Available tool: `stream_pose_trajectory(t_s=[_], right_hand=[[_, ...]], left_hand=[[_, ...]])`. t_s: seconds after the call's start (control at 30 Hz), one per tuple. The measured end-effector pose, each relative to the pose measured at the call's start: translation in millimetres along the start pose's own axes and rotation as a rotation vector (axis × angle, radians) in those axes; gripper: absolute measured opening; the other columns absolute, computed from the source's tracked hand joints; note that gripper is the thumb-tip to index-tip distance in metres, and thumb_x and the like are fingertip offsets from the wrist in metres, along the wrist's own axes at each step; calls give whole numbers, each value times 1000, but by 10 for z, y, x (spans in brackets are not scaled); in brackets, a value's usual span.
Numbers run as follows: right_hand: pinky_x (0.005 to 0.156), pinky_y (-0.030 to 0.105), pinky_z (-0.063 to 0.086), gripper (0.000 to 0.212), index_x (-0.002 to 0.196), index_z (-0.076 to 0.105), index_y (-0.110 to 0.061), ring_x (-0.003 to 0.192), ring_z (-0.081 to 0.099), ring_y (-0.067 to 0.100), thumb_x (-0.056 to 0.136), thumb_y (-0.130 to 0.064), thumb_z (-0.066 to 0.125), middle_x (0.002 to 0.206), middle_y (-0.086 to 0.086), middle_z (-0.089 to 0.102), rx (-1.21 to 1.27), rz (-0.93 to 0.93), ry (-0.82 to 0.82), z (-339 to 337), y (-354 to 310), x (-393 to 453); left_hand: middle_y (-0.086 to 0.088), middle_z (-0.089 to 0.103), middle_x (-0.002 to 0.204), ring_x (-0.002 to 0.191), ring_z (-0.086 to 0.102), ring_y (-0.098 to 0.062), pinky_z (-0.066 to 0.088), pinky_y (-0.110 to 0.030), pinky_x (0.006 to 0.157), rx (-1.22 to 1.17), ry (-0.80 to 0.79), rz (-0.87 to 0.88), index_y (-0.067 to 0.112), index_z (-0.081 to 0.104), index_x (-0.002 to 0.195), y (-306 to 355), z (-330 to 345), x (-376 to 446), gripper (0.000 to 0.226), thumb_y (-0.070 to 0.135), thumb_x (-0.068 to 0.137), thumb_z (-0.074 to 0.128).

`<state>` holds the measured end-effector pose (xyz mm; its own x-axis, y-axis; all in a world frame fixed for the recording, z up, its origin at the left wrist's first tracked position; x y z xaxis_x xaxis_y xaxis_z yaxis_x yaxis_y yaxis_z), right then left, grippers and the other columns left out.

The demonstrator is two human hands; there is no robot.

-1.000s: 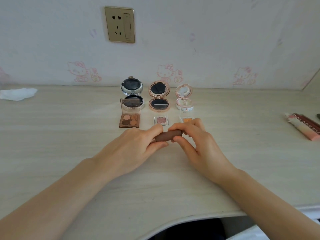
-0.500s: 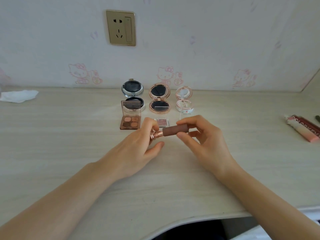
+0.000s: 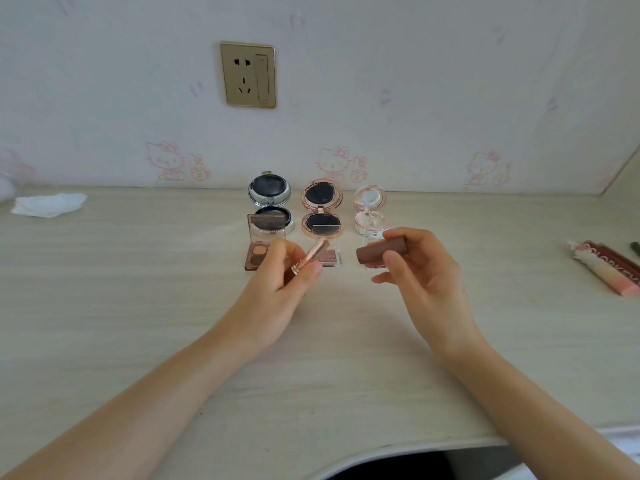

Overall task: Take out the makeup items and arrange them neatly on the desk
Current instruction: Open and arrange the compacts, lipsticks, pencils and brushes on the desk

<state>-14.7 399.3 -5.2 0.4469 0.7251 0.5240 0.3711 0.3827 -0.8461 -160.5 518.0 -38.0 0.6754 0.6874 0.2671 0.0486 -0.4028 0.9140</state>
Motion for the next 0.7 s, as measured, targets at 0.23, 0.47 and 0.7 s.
stream_pose_trajectory(t_s=[0.23, 0.47, 0.7], right_hand=[[67, 24, 50, 19, 112, 50, -19, 87, 64, 19, 95, -11, 46, 91, -4, 72, -111, 38, -17, -28, 50, -41], [67, 29, 52, 23, 110, 55, -25, 84, 65, 15, 98, -9, 44, 84, -3, 71, -106, 200, 11, -312, 103, 30], [61, 25, 55, 20, 114, 52, -18, 75, 67, 15, 98, -9, 44, 73, -3, 69, -34, 360, 44, -546, 197, 153]], left_hand=[[-6, 54, 61, 56, 51, -17, 43, -22, 54, -336, -30, -102, 9, 49, 83, 128, 181, -60, 18, 20, 97, 51], [-14, 60, 74, 57, 54, -18, 49, -29, 59, -525, -22, -217, 4, 66, 90, 139, 330, 86, 24, 13, 98, 46], [-2, 57, 62, 49, 45, -13, 38, -22, 47, -558, -53, -374, 7, 64, 95, 257, 762, 334, 16, 11, 97, 48]])
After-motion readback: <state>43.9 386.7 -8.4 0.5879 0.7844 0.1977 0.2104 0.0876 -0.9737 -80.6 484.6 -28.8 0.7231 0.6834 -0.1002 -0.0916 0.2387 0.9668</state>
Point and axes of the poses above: each hand's wrist, its own x-axis towards the middle knuckle, its own z-axis out of the palm, y = z × x, the point moved 8 cm from there along x, towards the middle knuckle
